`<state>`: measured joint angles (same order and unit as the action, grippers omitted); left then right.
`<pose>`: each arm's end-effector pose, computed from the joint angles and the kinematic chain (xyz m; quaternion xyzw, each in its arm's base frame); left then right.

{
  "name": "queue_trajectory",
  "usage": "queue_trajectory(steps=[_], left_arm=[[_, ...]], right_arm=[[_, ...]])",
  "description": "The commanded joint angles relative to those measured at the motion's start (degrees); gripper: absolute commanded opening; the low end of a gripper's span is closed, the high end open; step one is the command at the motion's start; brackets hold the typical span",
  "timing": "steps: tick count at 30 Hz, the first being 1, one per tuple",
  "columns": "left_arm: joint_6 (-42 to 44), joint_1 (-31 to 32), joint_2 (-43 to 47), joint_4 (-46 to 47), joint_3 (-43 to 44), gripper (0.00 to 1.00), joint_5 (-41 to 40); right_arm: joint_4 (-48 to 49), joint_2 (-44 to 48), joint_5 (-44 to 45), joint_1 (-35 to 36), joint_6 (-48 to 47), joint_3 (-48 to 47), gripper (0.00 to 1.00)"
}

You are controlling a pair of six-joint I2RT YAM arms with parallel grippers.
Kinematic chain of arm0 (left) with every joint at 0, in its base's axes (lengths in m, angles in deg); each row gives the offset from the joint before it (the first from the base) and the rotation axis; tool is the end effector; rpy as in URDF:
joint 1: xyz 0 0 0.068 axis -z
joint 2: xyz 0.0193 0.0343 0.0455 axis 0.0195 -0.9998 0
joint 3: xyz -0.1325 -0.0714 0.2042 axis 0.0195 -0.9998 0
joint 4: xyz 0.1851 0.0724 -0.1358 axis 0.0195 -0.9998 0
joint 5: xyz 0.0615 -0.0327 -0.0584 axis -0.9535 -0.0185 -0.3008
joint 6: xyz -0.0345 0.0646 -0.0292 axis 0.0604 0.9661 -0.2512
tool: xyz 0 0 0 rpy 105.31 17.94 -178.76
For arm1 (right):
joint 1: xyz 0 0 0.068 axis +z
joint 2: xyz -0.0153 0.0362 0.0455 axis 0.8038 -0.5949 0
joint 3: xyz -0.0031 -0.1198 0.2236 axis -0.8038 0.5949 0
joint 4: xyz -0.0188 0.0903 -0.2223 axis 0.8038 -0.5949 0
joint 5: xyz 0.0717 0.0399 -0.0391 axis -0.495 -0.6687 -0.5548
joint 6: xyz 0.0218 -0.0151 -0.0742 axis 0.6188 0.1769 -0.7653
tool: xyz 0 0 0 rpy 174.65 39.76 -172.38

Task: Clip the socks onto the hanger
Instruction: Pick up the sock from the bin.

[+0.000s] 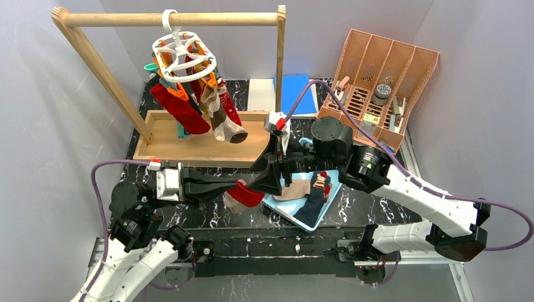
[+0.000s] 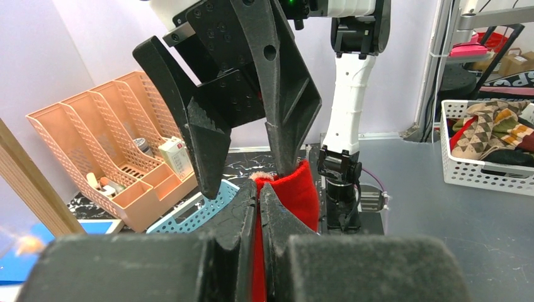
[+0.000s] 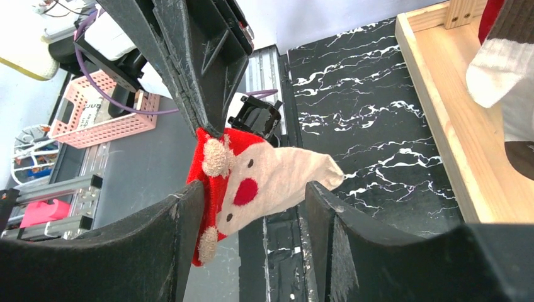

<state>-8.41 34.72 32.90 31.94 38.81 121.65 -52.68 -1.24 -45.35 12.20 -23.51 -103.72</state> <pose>0.0451 -0.0893 0.4088 0.4353 0.3659 -0.4716 0.6740 0.0862 0.2531 0.4317 -0.4382 0.6003 0.5268 0.4123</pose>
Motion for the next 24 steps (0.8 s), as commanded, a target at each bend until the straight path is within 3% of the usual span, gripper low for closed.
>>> queue_trajectory(steps=[1,6,10,12,16,20,22,24], left_arm=[[0.62,0.23,0.57,0.7,0.65,0.0,-1.46],[0.08,0.23,0.39,1.39,0.75,0.0,-1.59],[-0.18,0.23,0.21,1.71,0.69,0.0,-1.7],[-0.19,0.23,0.29,1.63,0.59,0.0,-1.66],[0.23,0.23,0.59,0.58,0.25,0.0,-2.51],[0.08,0.23,0.59,-1.49,-0.2,0.01,-3.3],[-0.2,0.23,0.57,-2.8,-0.29,0.15,-4.56],[-0.59,0.23,0.7,-3.67,-0.47,0.45,-6.22]], right_arm=[[-0.4,-0.6,-2.23,0.14,0.17,-1.21,0.67],[-2.92,-2.97,-3.06,0.11,0.77,-2.86,0.62],[-4.54,-4.41,-2.62,0.14,1.41,-4.35,0.52],[-4.79,-4.6,-2.35,0.14,1.48,-4.64,0.38],[-4.8,-4.0,-0.44,0.13,1.3,-5.42,0.01],[-4.59,-2.69,3.5,0.14,-0.01,-6.15,0.01],[-5.53,-2.51,6.19,0.12,-1.04,-7.04,0.01],[-6.4,-2.5,8.88,0.12,-2.21,-7.88,0.01]])
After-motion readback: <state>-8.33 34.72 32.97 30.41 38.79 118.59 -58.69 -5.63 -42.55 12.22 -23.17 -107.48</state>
